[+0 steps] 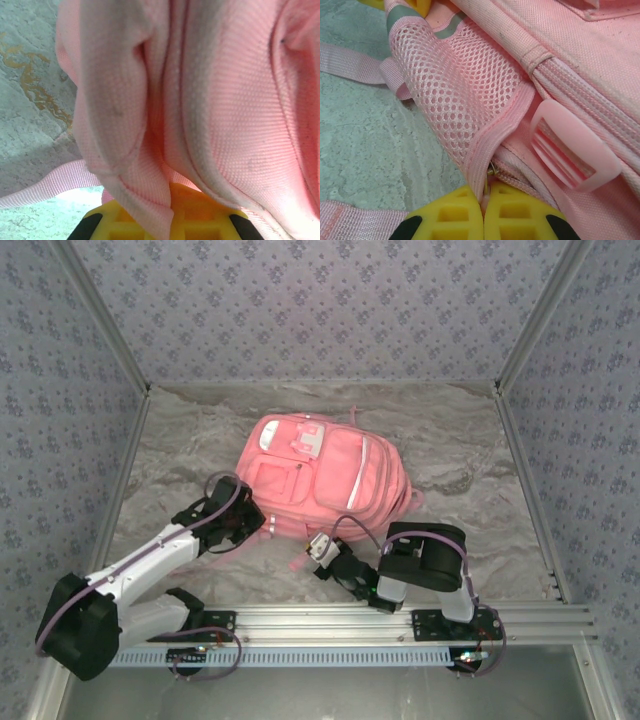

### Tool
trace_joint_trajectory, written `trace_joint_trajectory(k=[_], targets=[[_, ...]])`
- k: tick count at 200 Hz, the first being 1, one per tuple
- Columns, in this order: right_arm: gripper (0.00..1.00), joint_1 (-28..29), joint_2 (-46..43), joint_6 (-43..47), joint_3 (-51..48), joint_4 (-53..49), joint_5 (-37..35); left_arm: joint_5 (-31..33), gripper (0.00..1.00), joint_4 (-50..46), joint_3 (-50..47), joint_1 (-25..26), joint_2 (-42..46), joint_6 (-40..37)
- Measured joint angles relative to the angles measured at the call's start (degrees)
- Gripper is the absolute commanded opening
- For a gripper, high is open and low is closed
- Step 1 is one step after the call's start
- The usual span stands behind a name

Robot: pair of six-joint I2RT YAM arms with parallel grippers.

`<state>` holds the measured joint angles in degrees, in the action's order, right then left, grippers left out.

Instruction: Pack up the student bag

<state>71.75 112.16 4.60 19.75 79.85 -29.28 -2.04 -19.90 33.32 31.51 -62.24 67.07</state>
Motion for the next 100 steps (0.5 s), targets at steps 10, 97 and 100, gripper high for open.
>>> trace_joint_trajectory(k=[10,97,100], targets=[[0.07,-0.04,0.0,0.37,0.07,-0.28,0.11,0.02,0.0,0.02,0.0,0.0,-0.02,-0.17],[0.21,-0.13,-0.15,1.27,1.14,-4.07,-0.5,1.7,0.0,0.07,0.0,-0.87,-0.02,-1.64],[0.2,-0.15,-0.15,1.27,1.14,-4.09,-0.55,1.7,0.0,0.07,0.0,-0.87,-0.02,-1.66]])
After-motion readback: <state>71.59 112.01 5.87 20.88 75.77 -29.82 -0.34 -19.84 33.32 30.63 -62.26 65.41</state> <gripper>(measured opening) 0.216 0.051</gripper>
